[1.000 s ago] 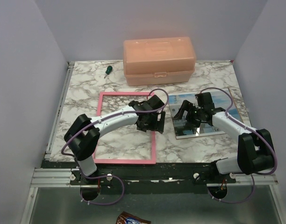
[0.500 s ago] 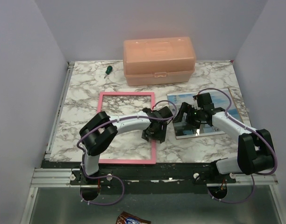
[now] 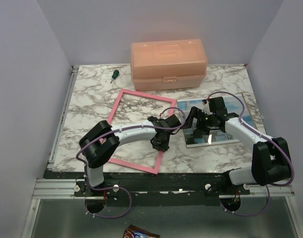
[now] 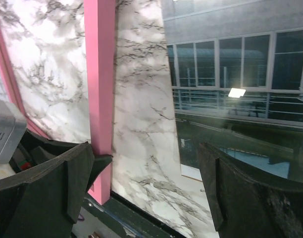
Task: Put the photo into the frame
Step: Turn over the photo frame at the center of the board.
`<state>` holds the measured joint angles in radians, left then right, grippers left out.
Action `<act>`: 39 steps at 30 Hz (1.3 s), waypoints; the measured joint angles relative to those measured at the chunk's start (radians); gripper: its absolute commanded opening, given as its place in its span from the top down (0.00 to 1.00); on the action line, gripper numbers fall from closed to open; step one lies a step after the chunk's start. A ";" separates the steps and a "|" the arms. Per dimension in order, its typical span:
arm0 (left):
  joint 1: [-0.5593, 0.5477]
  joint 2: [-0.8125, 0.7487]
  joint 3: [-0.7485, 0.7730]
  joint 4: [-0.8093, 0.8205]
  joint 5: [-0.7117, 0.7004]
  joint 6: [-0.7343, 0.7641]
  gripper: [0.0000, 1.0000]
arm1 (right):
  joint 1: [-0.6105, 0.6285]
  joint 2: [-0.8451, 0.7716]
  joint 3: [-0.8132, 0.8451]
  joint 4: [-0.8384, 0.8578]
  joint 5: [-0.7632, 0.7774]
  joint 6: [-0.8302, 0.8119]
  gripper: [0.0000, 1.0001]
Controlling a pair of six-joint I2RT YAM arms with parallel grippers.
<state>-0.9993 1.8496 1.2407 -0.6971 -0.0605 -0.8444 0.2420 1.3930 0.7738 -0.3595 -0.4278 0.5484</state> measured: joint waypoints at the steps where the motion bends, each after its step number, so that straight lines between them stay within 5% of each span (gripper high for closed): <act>1: -0.002 -0.010 -0.004 0.000 -0.002 0.003 1.00 | 0.000 0.000 0.003 0.004 -0.014 0.001 0.07; 11: -0.037 -0.238 -0.069 -0.040 -0.027 -0.002 1.00 | 0.000 0.008 0.003 0.125 -0.179 0.075 0.07; 21: -0.120 -0.324 -0.071 -0.085 -0.034 -0.018 1.00 | 0.003 0.032 -0.095 0.468 -0.374 0.304 0.09; 31: -0.153 -0.388 -0.047 -0.099 -0.034 -0.024 1.00 | 0.023 0.047 -0.132 0.637 -0.420 0.439 0.24; 35: -0.178 -0.398 -0.037 -0.099 -0.034 -0.026 1.00 | 0.048 0.064 -0.132 0.670 -0.423 0.473 0.40; 39: -0.190 -0.420 -0.037 -0.103 -0.035 -0.035 1.00 | 0.061 0.067 -0.132 0.678 -0.422 0.495 0.68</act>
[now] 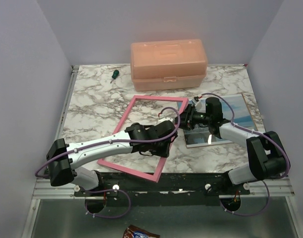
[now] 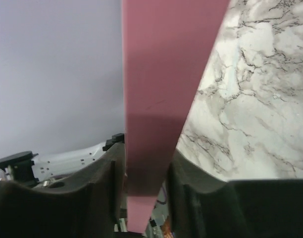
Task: Put the photo into the frame
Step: Turn over the photo frame at the center of the board.
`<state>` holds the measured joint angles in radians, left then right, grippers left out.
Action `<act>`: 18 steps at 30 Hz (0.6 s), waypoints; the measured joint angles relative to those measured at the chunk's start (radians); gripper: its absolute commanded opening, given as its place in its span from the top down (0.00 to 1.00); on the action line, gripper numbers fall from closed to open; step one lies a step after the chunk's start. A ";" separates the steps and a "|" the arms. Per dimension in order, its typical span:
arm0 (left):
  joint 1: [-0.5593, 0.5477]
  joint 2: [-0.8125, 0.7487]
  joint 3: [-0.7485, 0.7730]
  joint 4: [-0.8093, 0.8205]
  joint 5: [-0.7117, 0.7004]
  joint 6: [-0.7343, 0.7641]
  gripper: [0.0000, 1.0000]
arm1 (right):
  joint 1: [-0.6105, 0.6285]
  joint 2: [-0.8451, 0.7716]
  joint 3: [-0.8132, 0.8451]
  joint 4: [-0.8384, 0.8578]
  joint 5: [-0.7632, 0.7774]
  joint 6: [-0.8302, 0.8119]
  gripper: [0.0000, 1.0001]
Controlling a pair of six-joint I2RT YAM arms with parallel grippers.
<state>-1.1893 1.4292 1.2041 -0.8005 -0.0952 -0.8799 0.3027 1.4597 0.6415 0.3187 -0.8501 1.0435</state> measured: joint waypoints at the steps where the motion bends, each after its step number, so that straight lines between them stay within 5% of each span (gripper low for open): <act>1: 0.000 -0.008 0.000 -0.001 -0.001 -0.004 1.00 | 0.002 0.000 0.000 0.000 0.000 0.005 0.74; 4: -0.003 -0.039 -0.003 -0.001 -0.007 -0.010 0.93 | 0.004 -0.004 0.005 -0.013 -0.001 0.044 0.92; 10: -0.005 -0.094 -0.011 0.001 -0.024 0.001 0.35 | 0.012 -0.026 0.056 -0.093 0.012 0.046 1.00; 14: -0.006 -0.121 0.046 -0.035 -0.045 0.014 0.18 | 0.012 -0.031 0.165 -0.251 0.064 -0.044 1.00; 18: -0.006 -0.126 0.171 -0.090 -0.082 0.042 0.14 | 0.014 -0.032 0.333 -0.450 0.126 -0.121 1.00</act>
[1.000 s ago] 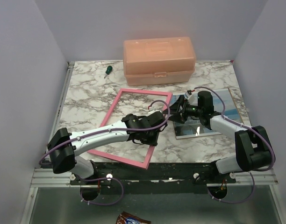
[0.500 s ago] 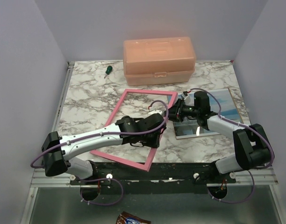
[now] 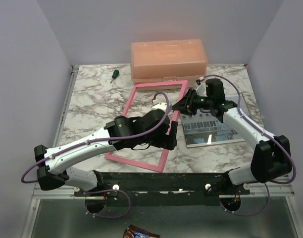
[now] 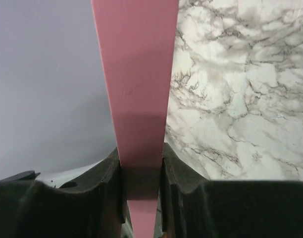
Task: Put the photo into the frame
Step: Turn over the photo frame at the center of the board.
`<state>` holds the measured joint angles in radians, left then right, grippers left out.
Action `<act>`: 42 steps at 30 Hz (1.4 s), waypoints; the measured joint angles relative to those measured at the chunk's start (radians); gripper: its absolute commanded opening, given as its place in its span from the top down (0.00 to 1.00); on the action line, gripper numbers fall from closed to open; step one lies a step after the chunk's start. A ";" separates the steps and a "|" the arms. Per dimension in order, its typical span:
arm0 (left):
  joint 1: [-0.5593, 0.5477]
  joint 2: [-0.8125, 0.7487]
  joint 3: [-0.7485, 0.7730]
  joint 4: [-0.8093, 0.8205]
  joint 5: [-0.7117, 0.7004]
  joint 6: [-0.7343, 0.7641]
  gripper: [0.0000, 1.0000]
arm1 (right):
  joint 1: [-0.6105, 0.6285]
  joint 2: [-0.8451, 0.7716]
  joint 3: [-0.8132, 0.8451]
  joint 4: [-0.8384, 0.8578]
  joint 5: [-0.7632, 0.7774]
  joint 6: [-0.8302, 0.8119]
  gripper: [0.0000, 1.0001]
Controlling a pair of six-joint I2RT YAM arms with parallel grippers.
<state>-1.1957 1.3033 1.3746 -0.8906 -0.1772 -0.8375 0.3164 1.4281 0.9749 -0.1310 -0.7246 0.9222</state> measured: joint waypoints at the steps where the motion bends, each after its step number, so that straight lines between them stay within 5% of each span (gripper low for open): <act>1: 0.000 0.000 0.035 -0.016 -0.011 0.006 0.14 | 0.002 0.000 0.045 -0.050 0.022 -0.018 1.00; 13: -0.017 0.262 0.532 -0.349 -0.231 0.071 0.15 | 0.025 -0.008 0.285 -0.391 0.206 -0.090 1.00; 23: -0.079 0.445 0.582 -0.444 -0.291 0.054 0.27 | 0.031 0.000 0.334 -0.454 0.239 -0.067 1.00; 31: -0.113 0.516 0.606 -0.479 -0.333 0.026 0.53 | 0.033 0.001 0.346 -0.459 0.240 -0.066 0.99; 38: -0.116 0.556 0.618 -0.543 -0.380 -0.029 0.99 | 0.034 0.000 0.341 -0.461 0.239 -0.061 0.93; 42: -0.115 0.556 0.628 -0.558 -0.391 -0.037 1.00 | 0.034 0.000 0.334 -0.444 0.225 -0.052 0.58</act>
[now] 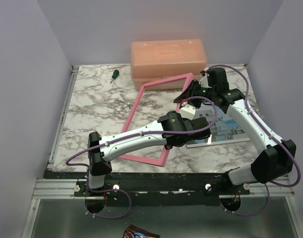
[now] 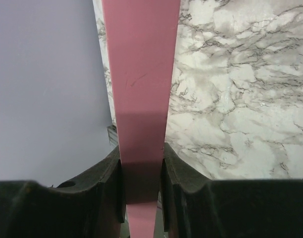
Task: Put the photo into the frame
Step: Turn over the photo frame at the center of the board.
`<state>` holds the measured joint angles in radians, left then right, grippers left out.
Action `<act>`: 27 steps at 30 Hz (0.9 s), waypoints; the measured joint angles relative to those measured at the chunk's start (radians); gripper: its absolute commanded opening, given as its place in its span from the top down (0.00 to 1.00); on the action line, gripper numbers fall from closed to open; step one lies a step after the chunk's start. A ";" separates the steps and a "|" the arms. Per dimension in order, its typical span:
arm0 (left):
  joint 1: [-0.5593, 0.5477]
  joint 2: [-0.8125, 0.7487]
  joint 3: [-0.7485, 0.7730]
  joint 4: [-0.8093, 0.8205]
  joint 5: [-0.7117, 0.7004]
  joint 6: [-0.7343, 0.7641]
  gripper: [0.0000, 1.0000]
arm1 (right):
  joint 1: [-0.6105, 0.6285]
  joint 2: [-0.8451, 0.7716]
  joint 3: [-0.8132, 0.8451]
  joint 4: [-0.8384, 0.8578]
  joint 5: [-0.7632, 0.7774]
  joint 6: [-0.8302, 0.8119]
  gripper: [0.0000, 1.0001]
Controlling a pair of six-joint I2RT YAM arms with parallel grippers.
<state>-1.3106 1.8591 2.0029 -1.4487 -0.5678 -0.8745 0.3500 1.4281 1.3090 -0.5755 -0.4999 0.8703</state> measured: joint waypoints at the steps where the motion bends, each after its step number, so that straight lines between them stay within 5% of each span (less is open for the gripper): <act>1: -0.001 0.000 0.002 -0.006 -0.002 -0.002 1.00 | 0.000 -0.002 -0.003 0.008 -0.006 -0.002 0.51; 6: -0.001 -0.015 0.003 -0.018 0.000 -0.004 1.00 | 0.000 -0.026 -0.028 0.065 -0.029 -0.026 0.21; 12: 0.016 -0.167 -0.054 0.030 0.018 0.009 1.00 | 0.000 -0.081 -0.060 0.091 -0.037 -0.058 0.00; 21: 0.137 -0.479 -0.313 0.239 0.216 0.117 1.00 | 0.016 -0.142 -0.114 0.190 -0.039 -0.061 0.00; 27: 0.333 -0.730 -0.555 0.449 0.291 0.093 1.00 | 0.010 -0.156 -0.173 0.195 -0.032 -0.104 0.00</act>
<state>-0.9771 1.1290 1.4483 -0.9993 -0.2768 -0.7811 0.3599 1.2724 1.1362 -0.3809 -0.5316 0.7666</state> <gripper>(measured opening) 0.328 0.998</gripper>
